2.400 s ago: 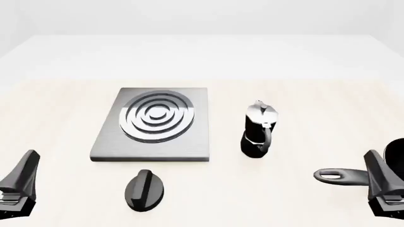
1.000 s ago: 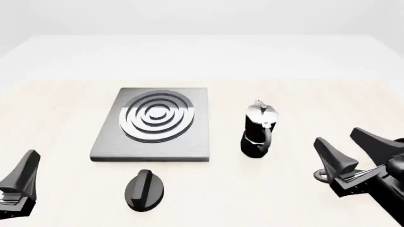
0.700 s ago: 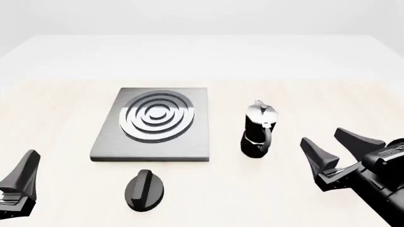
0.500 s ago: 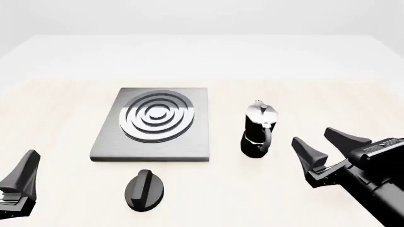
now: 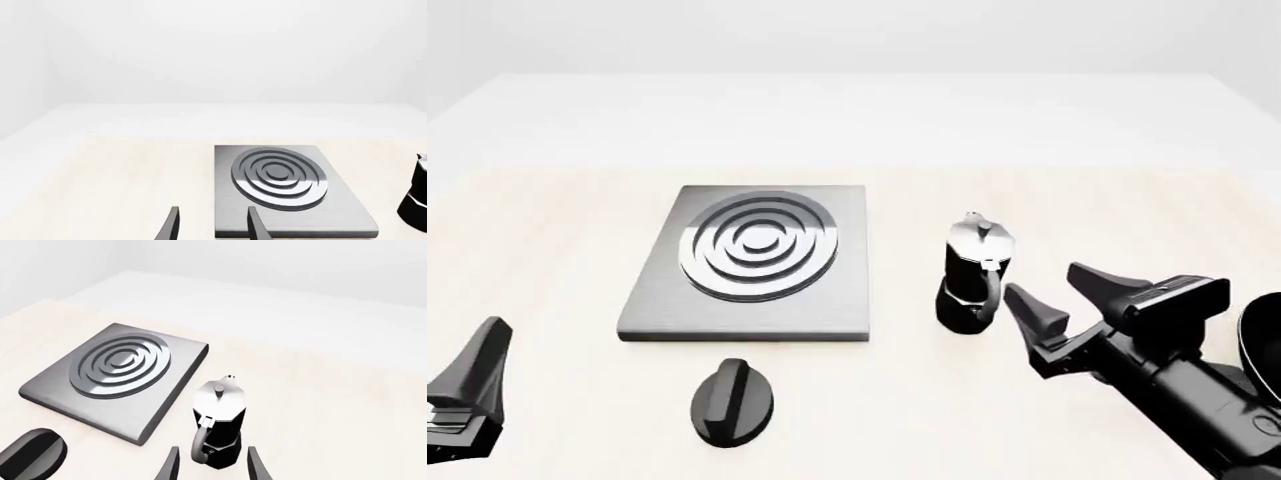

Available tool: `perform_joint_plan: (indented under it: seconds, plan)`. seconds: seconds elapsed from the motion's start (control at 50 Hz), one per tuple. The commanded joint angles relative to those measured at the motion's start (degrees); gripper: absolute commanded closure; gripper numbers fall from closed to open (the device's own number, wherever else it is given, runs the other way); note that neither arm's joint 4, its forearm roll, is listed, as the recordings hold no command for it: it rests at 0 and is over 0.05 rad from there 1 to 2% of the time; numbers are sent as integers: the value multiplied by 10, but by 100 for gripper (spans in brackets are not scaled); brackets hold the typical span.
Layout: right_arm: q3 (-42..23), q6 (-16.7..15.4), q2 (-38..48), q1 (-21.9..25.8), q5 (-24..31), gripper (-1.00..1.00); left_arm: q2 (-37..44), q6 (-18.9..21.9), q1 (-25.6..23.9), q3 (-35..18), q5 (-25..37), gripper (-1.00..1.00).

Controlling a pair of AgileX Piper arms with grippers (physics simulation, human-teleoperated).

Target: Put the moka pot on the stove.

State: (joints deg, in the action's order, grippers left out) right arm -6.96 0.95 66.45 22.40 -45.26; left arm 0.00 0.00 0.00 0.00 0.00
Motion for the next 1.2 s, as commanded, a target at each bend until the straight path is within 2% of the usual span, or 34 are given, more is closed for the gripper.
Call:
perform_joint_plan:
  seconds: [0.02,0.56,1.2]
  plan:
    - [-14,2,49,6,-31,-100,0,0,0,0,0,-100]
    - [-26,11,163,16,-111,-100,0,0,0,0,0,-100]
    - [-22,26,245,21,-182,-100,0,0,0,0,0,-100]
